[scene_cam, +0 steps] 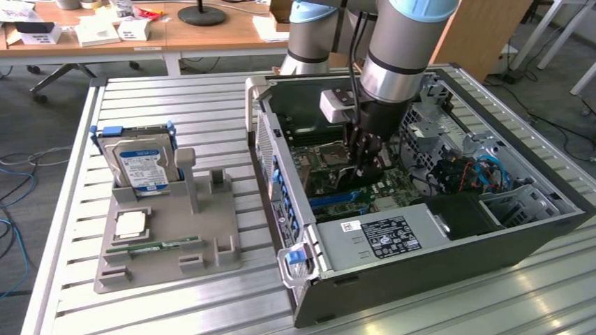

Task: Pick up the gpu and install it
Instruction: 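Insert the gpu into the slot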

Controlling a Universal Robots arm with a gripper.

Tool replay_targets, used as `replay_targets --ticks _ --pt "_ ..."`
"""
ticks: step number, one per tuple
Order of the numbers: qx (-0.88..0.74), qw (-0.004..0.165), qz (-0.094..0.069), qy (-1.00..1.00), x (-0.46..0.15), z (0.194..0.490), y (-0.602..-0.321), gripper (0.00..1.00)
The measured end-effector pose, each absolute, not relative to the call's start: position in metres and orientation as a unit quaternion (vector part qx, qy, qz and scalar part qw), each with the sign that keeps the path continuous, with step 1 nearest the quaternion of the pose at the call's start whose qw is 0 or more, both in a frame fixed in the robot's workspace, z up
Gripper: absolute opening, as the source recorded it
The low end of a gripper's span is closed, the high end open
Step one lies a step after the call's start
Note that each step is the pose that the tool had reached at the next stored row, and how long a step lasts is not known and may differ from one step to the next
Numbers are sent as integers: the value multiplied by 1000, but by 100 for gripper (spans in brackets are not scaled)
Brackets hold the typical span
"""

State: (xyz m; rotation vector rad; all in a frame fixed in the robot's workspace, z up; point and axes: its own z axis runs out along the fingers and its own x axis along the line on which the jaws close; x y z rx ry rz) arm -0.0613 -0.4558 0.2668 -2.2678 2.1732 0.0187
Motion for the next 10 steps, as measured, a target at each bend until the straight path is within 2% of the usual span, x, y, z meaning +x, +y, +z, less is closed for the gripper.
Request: replay_targets --ticks 10 --pt "-722 1 5 692 -63 266 -456 26"
